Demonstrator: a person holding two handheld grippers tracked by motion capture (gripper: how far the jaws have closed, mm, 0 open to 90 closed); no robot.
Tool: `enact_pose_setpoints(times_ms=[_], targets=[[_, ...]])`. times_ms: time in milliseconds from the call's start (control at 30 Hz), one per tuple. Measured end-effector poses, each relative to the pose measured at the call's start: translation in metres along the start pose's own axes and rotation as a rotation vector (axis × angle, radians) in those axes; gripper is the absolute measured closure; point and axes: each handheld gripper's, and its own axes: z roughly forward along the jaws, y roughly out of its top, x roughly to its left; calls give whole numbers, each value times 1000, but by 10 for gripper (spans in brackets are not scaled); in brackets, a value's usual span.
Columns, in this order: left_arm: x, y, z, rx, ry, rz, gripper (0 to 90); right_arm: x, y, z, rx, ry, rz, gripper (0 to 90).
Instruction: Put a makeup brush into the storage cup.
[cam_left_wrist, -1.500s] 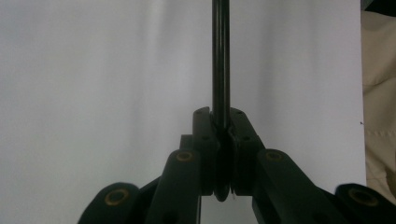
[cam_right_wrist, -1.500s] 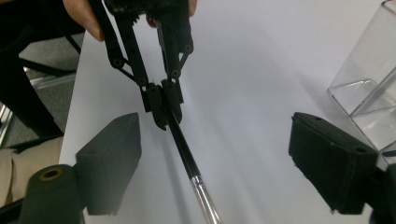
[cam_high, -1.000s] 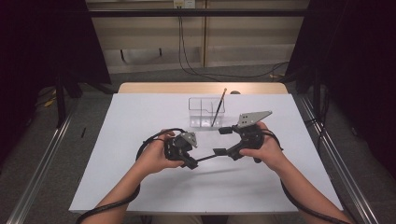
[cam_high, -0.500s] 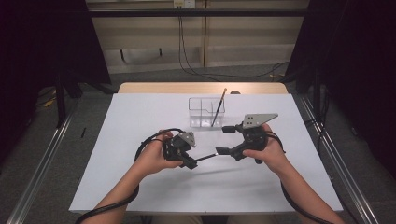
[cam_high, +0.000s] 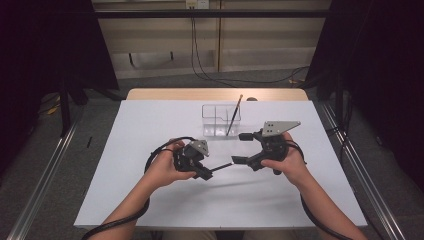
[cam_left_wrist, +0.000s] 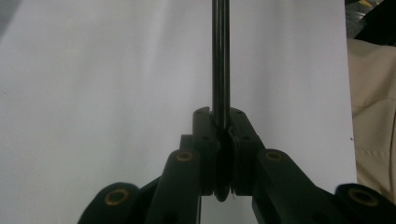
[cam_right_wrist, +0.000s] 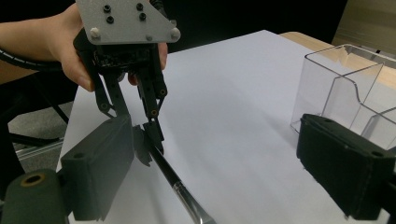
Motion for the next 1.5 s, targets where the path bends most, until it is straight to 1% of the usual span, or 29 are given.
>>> enact_pose_setpoints(times_ms=[200, 233, 267, 400, 433, 467, 500, 567, 633, 700, 800, 900, 933, 1133, 1200, 1233, 1267, 1500], targets=[[0, -4, -2, -54, -10, -12, 838, -1, -1, 0, -1, -3, 3, 111], [0, -5, -2, -68, -9, -14, 838, -1, -1, 0, -1, -3, 2, 111], [0, -6, -2, -82, -17, -21, 838, -1, -1, 0, -2, -2, 3, 111], [0, -8, -1, -129, -17, -31, 838, -1, -1, 0, -5, -2, 4, 111], [0, -8, -1, -147, -17, -35, 838, -1, -1, 0, -7, -2, 4, 111], [0, -8, -2, -156, -28, -33, 838, -1, -1, 0, -6, -1, 5, 111], [-1, -9, -1, -173, -27, -40, 838, -1, -1, 0, -9, -3, 5, 111], [-1, -8, -1, -191, -34, -41, 839, -1, -1, 0, -15, 2, 10, 112], [-1, -9, -1, -220, -37, -47, 839, -1, -1, 1, -14, 0, 9, 112], [0, -9, -1, -231, -48, -49, 839, -1, -2, 1, -17, 0, 12, 113], [0, -10, 1, -262, -55, -58, 839, -1, -2, 1, -14, 3, 14, 112], [0, -10, 2, -302, -61, -71, 838, -2, -2, 1, -19, 4, 18, 112], [0, -11, 3, -315, -66, -81, 838, -2, -2, 1, -20, 4, 19, 113], [1, -11, 3, -357, -71, -83, 838, -1, -2, 2, -23, 8, 20, 118], [1, -10, 4, -374, -66, -88, 839, 0, -1, 3, -25, 12, 21, 120], [1, -10, 4, -382, -73, -90, 838, 0, -1, 3, -26, 10, 20, 123], [1, -9, 4, -387, -68, -87, 839, 0, -1, 3, -30, 14, 19, 125], [1, -7, 6, -421, -77, -88, 839, 0, 0, 3, -39, 16, 24, 130]])
